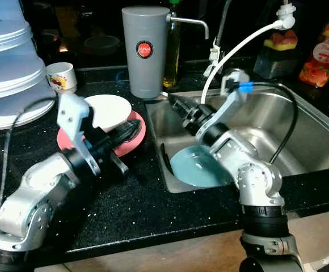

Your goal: Kitchen organization

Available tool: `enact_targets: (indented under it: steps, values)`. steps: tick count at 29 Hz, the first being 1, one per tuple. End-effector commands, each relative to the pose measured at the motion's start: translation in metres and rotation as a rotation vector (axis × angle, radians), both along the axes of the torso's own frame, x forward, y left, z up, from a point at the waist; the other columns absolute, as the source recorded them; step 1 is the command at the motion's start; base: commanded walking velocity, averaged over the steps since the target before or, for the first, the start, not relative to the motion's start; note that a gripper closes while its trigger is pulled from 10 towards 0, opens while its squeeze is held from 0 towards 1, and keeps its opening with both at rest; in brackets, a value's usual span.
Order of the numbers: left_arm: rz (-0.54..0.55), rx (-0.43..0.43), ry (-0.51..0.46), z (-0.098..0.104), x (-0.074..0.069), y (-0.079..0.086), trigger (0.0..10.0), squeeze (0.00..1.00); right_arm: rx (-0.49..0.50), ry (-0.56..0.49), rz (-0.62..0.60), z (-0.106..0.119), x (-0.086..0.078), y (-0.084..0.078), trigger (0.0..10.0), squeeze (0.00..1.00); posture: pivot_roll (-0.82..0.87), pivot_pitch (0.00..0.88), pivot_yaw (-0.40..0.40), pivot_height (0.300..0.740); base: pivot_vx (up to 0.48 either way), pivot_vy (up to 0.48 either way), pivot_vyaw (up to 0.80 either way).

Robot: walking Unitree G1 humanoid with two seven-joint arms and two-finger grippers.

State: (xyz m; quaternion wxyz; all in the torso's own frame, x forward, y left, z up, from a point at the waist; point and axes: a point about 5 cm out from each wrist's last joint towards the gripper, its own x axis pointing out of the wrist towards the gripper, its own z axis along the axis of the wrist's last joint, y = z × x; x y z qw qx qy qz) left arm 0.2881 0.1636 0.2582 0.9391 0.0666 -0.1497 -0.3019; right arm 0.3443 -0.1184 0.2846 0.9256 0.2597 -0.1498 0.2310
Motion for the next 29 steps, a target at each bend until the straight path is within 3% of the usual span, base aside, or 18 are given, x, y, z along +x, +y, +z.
enact_targets:
  steps: [1,4,5,6,7,11,14,17,18,21,23,29]
  values:
    - [0.084,0.017,0.016,0.001,0.005,0.005,10.0,0.35,0.023,0.013,-0.052,-0.001,0.004,-0.006,10.0,0.00,0.05,0.069,0.048,0.740,0.000,0.000,0.00]
    - [0.182,0.049,0.006,0.003,0.005,0.012,10.0,0.25,0.048,0.029,-0.100,-0.003,0.007,-0.014,10.0,0.00,0.05,0.070,0.048,0.740,0.000,0.000,0.00]
    - [0.213,0.069,0.018,0.002,0.005,0.013,10.0,0.13,0.048,0.031,-0.106,-0.004,0.007,-0.015,10.0,0.00,0.05,0.070,0.048,0.740,0.000,0.000,0.00]
    - [0.233,0.078,0.029,0.001,0.005,0.013,10.0,0.13,0.048,0.032,-0.109,-0.004,0.007,-0.016,10.0,0.00,0.05,0.070,0.048,0.740,0.000,0.000,0.00]
    - [0.254,0.060,0.005,0.005,0.003,0.014,10.0,0.00,0.048,0.033,-0.114,-0.005,0.008,-0.017,10.0,0.00,0.05,0.070,0.048,0.740,0.000,0.000,0.00]
    - [0.245,-0.003,-0.068,0.018,-0.004,0.019,10.0,0.00,0.048,0.038,-0.121,-0.006,0.008,-0.017,10.0,0.00,0.06,0.073,0.044,0.740,0.000,0.000,0.00]
    - [0.259,0.019,-0.047,0.019,-0.007,0.023,10.0,0.00,0.034,0.040,-0.122,-0.007,0.008,-0.015,10.0,0.00,0.06,0.073,0.044,0.740,0.000,0.000,0.00]
    - [0.274,0.128,0.066,0.002,-0.015,0.029,10.0,0.00,-0.031,0.046,-0.126,-0.011,0.008,-0.012,10.0,0.00,0.06,0.074,0.046,0.740,0.000,0.000,0.00]
    - [0.274,0.128,0.066,0.002,-0.015,0.029,10.0,0.00,-0.031,0.046,-0.126,-0.011,0.008,-0.012,10.0,0.00,0.06,0.074,0.046,0.740,0.000,0.000,0.00]
    - [0.341,0.250,0.216,-0.017,-0.026,0.042,10.0,0.00,-0.161,0.068,-0.125,-0.021,0.007,-0.005,10.0,0.00,0.06,0.076,0.045,0.740,0.000,0.000,0.00]
    - [0.399,0.298,0.235,-0.020,-0.029,0.053,10.0,0.00,-0.205,0.082,-0.113,-0.028,0.006,-0.001,10.0,0.00,0.07,0.076,0.040,0.740,0.000,0.000,0.00]
    - [0.444,0.268,0.236,-0.014,-0.031,0.064,10.0,0.00,-0.247,0.087,-0.097,-0.033,0.006,0.003,10.0,0.00,0.07,0.079,0.033,0.740,0.000,0.000,0.00]
